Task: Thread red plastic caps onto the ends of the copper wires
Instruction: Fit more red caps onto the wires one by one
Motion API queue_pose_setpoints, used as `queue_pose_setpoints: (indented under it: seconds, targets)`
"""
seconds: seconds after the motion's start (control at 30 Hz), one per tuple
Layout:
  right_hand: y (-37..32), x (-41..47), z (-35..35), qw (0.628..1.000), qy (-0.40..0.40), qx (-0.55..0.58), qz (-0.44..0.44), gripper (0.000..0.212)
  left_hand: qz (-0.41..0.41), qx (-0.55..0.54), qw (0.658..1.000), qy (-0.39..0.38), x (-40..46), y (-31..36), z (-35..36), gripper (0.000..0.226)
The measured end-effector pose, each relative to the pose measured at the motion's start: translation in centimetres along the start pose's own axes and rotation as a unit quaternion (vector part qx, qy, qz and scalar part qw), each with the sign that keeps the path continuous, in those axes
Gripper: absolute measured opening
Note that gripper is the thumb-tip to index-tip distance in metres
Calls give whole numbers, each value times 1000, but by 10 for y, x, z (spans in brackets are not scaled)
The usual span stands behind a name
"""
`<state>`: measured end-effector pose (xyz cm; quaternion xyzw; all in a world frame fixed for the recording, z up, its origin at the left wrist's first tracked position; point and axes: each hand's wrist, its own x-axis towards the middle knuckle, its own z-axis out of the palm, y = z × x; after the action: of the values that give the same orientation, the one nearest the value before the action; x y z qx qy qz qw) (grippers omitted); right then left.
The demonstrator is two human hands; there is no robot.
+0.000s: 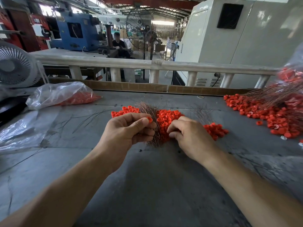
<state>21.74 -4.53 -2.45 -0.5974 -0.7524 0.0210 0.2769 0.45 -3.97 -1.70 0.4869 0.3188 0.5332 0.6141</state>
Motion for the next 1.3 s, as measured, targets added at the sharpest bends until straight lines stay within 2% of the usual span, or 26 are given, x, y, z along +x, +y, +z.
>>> queue_pose_setpoints:
  seconds: [0.13, 0.37, 0.5, 0.6, 0.73, 0.83, 1.0, 1.1, 1.3]
  targets:
    - [3, -1, -2, 1000, -4, -4, 4, 14, 2, 6, 1000, 1, 0, 0, -1, 28]
    - [1, -1, 0, 999, 7, -26, 21, 12, -1, 15, 1000, -4, -1, 1, -1, 27]
    - [0, -2, -5, 985, 61, 130, 93, 13, -3, 14, 1000, -13, -2, 1, 0, 24]
    - [-5, -2, -8, 942, 84, 290, 144, 16, -8, 21, 1000, -21, -3, 0, 1, 21]
    - [-11, -4, -12, 872, 60, 449, 183, 13, -14, 27, 999, -27, -3, -2, 3, 22]
    - [-13, -5, -13, 850, 38, 491, 186, 14, -14, 29, 999, -27, -4, -2, 3, 23]
    - [-22, -8, -18, 846, 31, 512, 145, 9, -16, 32, 999, -28, -5, -2, 5, 27]
    - [-30, -10, -18, 869, 48, 483, 99, 3, -17, 30, 999, -33, -5, -2, 6, 28]
    - [-40, -13, -14, 901, 92, 424, 34, 12, 3, 40, 997, -62, -7, -2, 8, 27]
